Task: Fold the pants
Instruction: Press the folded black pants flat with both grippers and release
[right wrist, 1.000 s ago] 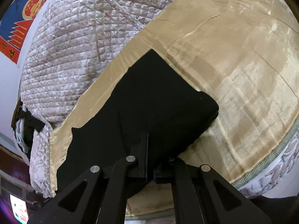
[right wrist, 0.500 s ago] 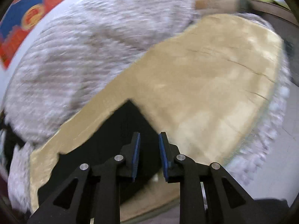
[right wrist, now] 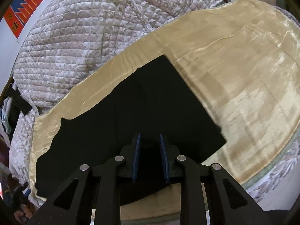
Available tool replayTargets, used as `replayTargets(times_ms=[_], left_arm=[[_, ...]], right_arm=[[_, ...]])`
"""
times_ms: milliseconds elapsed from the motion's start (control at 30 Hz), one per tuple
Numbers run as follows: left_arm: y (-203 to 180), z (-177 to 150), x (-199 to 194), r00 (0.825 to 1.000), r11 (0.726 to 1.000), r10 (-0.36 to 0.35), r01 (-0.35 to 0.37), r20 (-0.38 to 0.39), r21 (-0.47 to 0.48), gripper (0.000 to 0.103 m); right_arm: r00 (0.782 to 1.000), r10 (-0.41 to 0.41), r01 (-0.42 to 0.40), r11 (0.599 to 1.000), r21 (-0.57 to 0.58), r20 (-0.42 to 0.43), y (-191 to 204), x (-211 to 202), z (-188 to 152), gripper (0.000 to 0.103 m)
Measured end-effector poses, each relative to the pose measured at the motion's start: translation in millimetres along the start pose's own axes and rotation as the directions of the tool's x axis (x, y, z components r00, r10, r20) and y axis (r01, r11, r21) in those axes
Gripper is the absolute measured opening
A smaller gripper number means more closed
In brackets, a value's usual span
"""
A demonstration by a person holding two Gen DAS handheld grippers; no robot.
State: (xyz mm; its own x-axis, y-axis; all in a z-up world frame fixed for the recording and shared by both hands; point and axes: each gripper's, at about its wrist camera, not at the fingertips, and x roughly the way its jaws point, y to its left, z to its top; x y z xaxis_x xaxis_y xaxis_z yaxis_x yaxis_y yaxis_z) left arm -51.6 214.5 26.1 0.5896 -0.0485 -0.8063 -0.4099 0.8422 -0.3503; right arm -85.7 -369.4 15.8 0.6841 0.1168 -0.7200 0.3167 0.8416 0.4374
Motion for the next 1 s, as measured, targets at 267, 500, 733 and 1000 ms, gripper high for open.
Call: replayTargets(times_ms=[267, 500, 733, 1000], left_arm=[[-16.0, -12.8, -34.2, 0.934, 0.936, -0.351, 0.352, -0.07, 0.011, 0.052], [-43.6, -7.3, -34.4, 0.995, 0.986, -0.08, 0.071, 0.054, 0.151, 0.052], [-112.1, -11.5, -13.7, 0.991, 0.929, -0.012, -0.038, 0.135, 0.367, 0.052], [-149.3, -0.3, 34.2, 0.982, 0.877, 0.062, -0.139, 0.18, 0.461, 0.053]], right_arm=[[0.999, -0.016, 0.018, 0.998, -0.056, 0.035, 11.9, -6.2, 1.6, 0.021], [0.999, 0.01, -0.006, 0.994, -0.105, 0.034, 28.4, -4.8, 3.4, 0.021], [1.0, -0.002, 0.008, 0.953, -0.302, 0.02, 71.7, 17.1, 20.9, 0.024], [0.998, -0.058, 0.058, 0.91, -0.411, 0.012, 95.5, 64.5, 45.0, 0.024]])
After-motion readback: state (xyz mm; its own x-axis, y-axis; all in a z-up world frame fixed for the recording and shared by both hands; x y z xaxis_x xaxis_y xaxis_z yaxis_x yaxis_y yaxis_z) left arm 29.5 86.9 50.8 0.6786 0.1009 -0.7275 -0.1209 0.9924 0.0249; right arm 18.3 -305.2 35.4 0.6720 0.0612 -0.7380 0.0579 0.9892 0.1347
